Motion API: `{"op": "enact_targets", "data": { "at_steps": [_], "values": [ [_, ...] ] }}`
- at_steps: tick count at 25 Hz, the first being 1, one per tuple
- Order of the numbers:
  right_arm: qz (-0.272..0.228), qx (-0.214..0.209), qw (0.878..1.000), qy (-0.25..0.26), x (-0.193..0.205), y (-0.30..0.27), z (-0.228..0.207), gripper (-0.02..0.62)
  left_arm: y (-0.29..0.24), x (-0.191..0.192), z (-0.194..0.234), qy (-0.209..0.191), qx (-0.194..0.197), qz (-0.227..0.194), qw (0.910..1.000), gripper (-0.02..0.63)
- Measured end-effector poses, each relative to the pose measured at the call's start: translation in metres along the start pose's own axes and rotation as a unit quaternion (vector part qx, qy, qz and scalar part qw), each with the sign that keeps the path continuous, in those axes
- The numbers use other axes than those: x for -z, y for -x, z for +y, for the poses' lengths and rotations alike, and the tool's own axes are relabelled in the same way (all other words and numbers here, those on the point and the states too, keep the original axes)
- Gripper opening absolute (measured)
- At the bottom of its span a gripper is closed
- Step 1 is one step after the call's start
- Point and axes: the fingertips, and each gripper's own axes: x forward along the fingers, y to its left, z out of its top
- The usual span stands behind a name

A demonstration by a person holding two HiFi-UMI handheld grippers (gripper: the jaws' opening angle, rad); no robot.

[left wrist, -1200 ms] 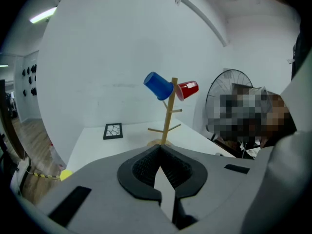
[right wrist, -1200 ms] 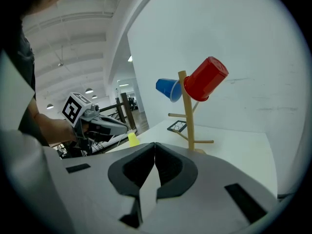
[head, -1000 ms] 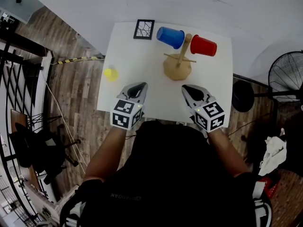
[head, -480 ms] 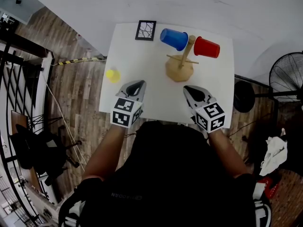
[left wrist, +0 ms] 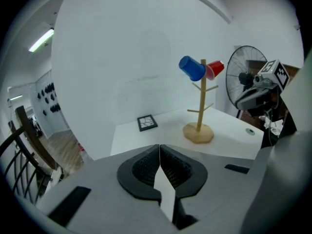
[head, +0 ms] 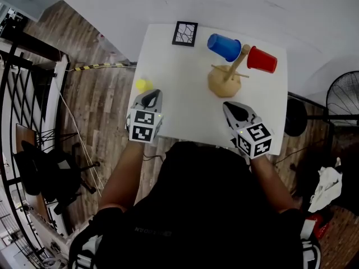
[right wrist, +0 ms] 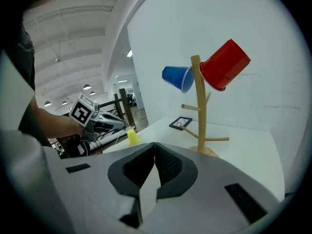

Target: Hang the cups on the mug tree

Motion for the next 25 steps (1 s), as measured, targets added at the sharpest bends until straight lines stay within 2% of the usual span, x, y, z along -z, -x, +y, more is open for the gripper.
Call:
{"op": "enact_targets", "data": {
  "at_steps": [6,12,15,20,23,25],
  "values": [
    [0.003,0.005,1.0,-0.003,0.002,-0.009,0.006,0.008,-0.003,0.032,0.057,0.02,-0.054,0.025,0.998,0.018],
    [0.009,0.012,1.0,-0.006,0.004,-0.019,0.014,0.008,-0.01,0.048,0.085,0.04,-0.068,0.023,0.9966,0.026],
    [0.008,0.019,1.0,-0.005,0.003,-0.021,0.017,0.008,-0.015,0.055,0.09,0.036,-0.065,0.03,0.9968,0.09],
    [0.011,0.034,0.999,-0.006,0.004,-0.021,0.022,0.008,-0.028,0.068,0.099,0.022,-0.051,0.047,0.9973,0.139],
    [0.014,0.047,0.999,-0.012,0.008,-0.016,0.022,0.008,-0.039,0.079,0.102,0.025,-0.035,0.069,0.9967,0.208],
    [0.016,0.056,0.998,-0.017,0.012,-0.013,0.023,0.008,-0.044,0.084,0.104,0.026,-0.027,0.079,0.9962,0.224]
  ]
}}
